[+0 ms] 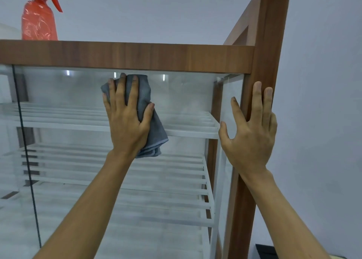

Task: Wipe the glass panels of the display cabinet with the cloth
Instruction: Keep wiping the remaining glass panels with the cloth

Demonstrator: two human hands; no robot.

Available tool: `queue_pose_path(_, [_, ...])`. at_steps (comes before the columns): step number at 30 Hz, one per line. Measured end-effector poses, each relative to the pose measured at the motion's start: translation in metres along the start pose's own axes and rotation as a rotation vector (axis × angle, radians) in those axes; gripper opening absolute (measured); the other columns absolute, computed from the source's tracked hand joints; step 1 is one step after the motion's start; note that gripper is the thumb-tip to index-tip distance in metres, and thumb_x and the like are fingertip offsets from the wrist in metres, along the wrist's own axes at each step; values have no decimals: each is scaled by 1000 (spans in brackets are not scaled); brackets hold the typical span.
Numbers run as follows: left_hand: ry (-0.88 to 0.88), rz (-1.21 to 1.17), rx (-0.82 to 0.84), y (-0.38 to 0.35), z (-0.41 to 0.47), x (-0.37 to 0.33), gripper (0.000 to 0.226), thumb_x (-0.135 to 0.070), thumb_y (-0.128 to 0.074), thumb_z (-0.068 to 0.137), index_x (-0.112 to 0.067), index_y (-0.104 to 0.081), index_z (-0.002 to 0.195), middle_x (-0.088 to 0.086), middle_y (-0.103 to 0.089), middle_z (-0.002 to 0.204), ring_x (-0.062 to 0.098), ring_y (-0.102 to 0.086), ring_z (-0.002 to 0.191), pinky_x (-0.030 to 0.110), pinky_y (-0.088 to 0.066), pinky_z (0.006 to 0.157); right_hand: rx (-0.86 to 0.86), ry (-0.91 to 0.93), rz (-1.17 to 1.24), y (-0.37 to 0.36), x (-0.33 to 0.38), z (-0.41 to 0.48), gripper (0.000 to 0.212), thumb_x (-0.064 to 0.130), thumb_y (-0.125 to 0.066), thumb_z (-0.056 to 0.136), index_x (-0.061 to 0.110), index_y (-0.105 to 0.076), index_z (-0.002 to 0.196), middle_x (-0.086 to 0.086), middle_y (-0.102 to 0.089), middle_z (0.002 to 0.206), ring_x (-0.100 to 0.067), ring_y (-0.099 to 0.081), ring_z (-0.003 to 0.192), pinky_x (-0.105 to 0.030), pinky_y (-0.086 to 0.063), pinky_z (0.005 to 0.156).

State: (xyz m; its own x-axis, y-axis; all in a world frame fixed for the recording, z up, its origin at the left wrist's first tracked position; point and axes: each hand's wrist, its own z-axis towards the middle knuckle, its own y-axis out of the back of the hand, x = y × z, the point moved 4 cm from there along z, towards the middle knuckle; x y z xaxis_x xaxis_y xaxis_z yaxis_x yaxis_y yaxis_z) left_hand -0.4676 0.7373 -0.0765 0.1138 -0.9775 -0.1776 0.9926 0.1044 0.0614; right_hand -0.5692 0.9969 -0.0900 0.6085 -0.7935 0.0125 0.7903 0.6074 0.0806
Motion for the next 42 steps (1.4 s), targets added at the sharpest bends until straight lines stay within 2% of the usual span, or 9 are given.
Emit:
queue_pose_path(6, [-198, 31, 51, -21, -2, -62, 66, -51, -45, 101, -17, -34, 157, 17, -26, 164, 38, -15, 154, 57, -10, 125, 11, 0, -3, -2, 0, 0, 56, 45, -52, 95, 21, -52, 145, -12, -16, 167, -34, -12, 154, -48, -20, 120])
queue_pose_path(10, [-354, 74, 125, -41, -23, -106, 67, -52, -44, 101, -18, -32, 158, 15, -23, 165, 36, -13, 155, 56, -7, 126, 28, 13, -22, -1, -1, -1, 56, 43, -51, 95, 19, -52, 146, -13, -14, 167, -34, -10, 155, -48, -22, 119])
queue_pose_path(14, [-364, 83, 145, -48, -45, -120, 64, -50, -40, 102, -17, -34, 157, 14, -25, 165, 35, -16, 155, 52, -7, 127, 21, 13, -27, 0, -1, -1, 55, 44, -49, 97, 19, -52, 146, -13, -16, 167, -33, -11, 154, -47, -22, 120])
queue_pose_path(18, [-356, 108, 161, -40, -58, -95, 63, -49, -39, 104, -17, -32, 158, 13, -24, 166, 33, -14, 155, 52, -9, 127, 21, 17, -32, -1, -1, -1, 54, 42, -53, 96, 19, -53, 145, -14, -16, 167, -34, -11, 154, -47, -23, 119])
queue_pose_path(27, [-78, 55, 67, 5, -47, 21, 64, -44, -45, 102, -15, -31, 157, 15, -23, 165, 36, -14, 154, 55, -11, 126, 14, 1, -14, 0, -1, 0, 52, 42, -55, 96, 19, -56, 142, -13, -17, 166, -34, -13, 154, -47, -23, 119])
queue_pose_path(30, [-36, 28, 48, 10, -33, 34, 64, -44, -45, 103, -13, -31, 157, 14, -22, 166, 35, -11, 155, 55, -9, 126, 9, 1, -17, 0, 0, 0, 52, 41, -55, 96, 19, -56, 142, -14, -17, 166, -34, -13, 154, -47, -24, 119])
queue_pose_path(34, [-9, 4, -2, 2, -17, 11, 64, -44, -47, 103, -12, -33, 156, 14, -23, 165, 36, -11, 155, 55, -8, 126, 5, 1, -10, 0, 0, -1, 52, 40, -58, 95, 19, -56, 142, -14, -18, 166, -35, -14, 154, -47, -23, 120])
queue_pose_path(39, [-185, 31, 28, -19, -7, -51, 63, -47, -46, 102, -12, -37, 155, 18, -29, 162, 41, -17, 153, 59, -11, 124, 10, 1, -17, -1, -1, -1, 53, 41, -59, 95, 19, -55, 143, -14, -18, 166, -34, -13, 154, -46, -21, 121])
queue_pose_path(42, [-245, 37, 73, -33, -14, -86, 66, -50, -45, 102, -14, -35, 156, 17, -27, 164, 40, -16, 154, 59, -11, 124, 23, 8, -18, -1, -2, -1, 53, 41, -56, 95, 19, -55, 143, -14, -17, 166, -35, -12, 154, -48, -24, 120])
